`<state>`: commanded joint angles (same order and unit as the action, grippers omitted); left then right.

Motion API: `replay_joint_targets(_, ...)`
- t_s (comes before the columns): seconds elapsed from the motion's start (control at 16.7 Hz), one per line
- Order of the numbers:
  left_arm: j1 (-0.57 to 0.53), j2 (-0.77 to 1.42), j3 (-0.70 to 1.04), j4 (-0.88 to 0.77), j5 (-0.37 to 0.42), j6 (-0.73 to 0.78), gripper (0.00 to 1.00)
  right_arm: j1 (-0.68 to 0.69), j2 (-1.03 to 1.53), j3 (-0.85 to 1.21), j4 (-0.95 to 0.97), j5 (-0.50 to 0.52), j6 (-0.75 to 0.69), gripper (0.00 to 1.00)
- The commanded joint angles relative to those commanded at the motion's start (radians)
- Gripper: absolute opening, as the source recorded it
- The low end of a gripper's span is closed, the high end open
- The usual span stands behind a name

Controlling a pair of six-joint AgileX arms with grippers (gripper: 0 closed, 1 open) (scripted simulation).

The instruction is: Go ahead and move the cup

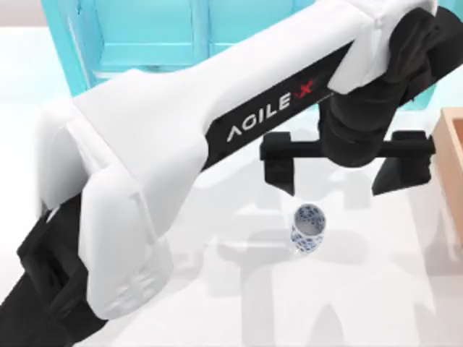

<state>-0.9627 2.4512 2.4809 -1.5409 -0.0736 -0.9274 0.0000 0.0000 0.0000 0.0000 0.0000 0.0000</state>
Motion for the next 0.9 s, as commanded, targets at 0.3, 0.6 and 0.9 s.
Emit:
replay_joint_targets(0.3,0.004,-0.003,-0.002,0.002,-0.001,0.001,1.00,0.000,0.000,0.000,0.000,0.000,0.000,1.00)
replay_joint_targets(0.6,0.008,-0.005,-0.116,0.113,0.000,0.008,1.00,0.000,0.000,0.000,0.000,0.000,0.000,1.00)
replay_joint_targets(0.9,0.016,-0.006,-0.349,0.345,0.001,0.016,1.00,0.000,0.000,0.000,0.000,0.000,0.000,1.00)
